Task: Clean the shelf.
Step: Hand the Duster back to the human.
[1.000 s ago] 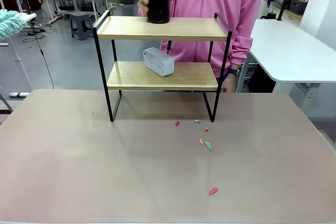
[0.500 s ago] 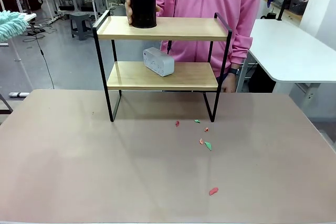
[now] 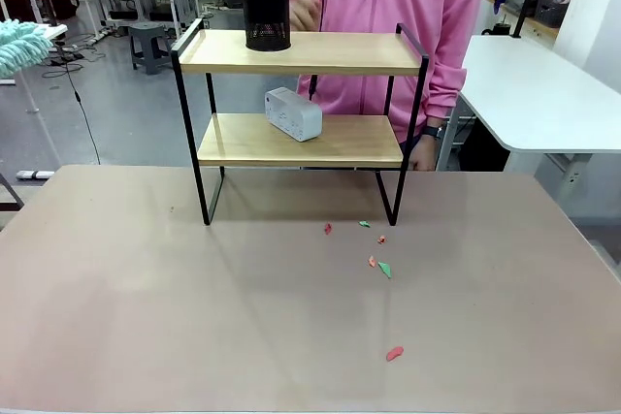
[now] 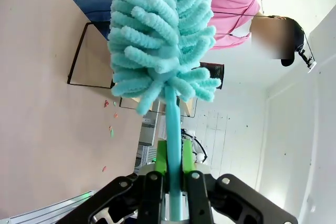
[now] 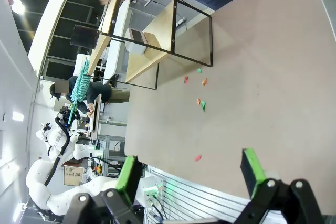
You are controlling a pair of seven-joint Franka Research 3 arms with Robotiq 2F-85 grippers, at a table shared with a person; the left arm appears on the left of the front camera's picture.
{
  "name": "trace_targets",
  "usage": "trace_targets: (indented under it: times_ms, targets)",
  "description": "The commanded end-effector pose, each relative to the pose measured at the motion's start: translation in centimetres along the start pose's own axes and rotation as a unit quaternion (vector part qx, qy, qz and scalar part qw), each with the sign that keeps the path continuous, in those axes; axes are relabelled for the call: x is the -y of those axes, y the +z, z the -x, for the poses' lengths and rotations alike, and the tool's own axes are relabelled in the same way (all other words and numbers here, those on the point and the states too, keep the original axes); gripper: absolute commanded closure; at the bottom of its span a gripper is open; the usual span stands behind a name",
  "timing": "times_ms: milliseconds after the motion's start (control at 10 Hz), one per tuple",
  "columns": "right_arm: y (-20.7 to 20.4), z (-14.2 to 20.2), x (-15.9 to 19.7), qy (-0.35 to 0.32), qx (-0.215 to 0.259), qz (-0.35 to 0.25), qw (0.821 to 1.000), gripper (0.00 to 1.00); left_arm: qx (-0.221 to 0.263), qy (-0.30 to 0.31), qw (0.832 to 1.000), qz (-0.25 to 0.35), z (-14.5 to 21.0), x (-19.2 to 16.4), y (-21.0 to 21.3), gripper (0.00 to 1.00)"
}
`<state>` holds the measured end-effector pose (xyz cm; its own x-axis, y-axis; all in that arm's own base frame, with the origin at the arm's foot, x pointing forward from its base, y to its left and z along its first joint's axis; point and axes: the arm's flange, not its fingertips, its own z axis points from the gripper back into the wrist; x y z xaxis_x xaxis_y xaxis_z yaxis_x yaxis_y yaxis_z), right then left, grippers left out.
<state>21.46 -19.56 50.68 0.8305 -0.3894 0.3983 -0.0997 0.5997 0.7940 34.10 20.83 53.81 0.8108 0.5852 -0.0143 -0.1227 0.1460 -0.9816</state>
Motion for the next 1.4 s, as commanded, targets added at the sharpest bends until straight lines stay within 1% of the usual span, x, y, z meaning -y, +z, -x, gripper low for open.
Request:
trace_targets:
  times_ms: [0,200,300,400,500,600,700,800,900,1000,1100,1200,1300]
  targets:
    - [0.0,-0.2,-0.2,0.012,0.007,-0.010,1.000,0.00,-0.001,-0.007,1.000,0.002,-0.2,0.3,0.1,0.88]
    - [0.0,0.0,0.0,0.000,0.000,0.000,1.000,0.00,0.000,0.000,1.000,0.000,0.0,0.0,0.0,0.88]
    - [-0.1,-0.5,-1.2,0.022,0.020,-0.012,0.999,0.00,-0.016,-0.038,0.999,0.012,1.6,2.8,-0.9,0.88]
    - [-0.3,-1.2,-3.3,0.043,0.036,-0.024,0.998,0.00,-0.065,-0.079,0.992,0.070,3.9,5.7,-1.6,0.88]
    - [-1.0,-1.3,-6.0,0.079,0.027,-0.051,0.995,0.00,-0.130,-0.116,0.979,0.109,6.2,7.9,-2.0,0.88]
    - [-2.2,-0.9,-9.3,0.120,0.002,-0.088,0.989,0.00,-0.219,-0.142,0.955,0.141,8.8,9.5,-2.4,0.88]
    - [-3.8,0.1,-12.0,0.132,-0.012,-0.130,0.983,0.00,-0.288,-0.158,0.934,0.140,10.8,9.9,-3.1,0.88]
    - [-5.5,1.6,-13.8,0.151,-0.040,-0.175,0.972,0.00,-0.374,-0.167,0.901,0.146,12.5,9.7,-3.7,0.88]
    - [-7.4,3.2,-14.7,0.159,-0.065,-0.192,0.966,0.00,-0.467,-0.178,0.851,0.160,13.8,9.4,-4.9,0.88]
    - [-9.3,4.5,-14.4,0.188,-0.126,-0.167,0.960,0.00,-0.539,-0.195,0.807,0.142,14.7,9.3,-6.4,0.88]
    - [-10.6,5.4,-12.9,0.194,-0.160,-0.103,0.962,0.00,-0.642,-0.190,0.733,0.117,16.0,8.8,-8.8,0.88]
    - [-6.3,1.6,-16.7,0.166,-0.086,-0.171,0.967,0.00,-0.689,-0.199,0.696,0.031,16.3,7.9,-10.4,0.88]
    - [-6.3,1.6,-16.7,0.166,-0.086,-0.171,0.967,0.00,-0.628,-0.218,0.747,-0.017,15.1,7.3,-10.2,0.88]
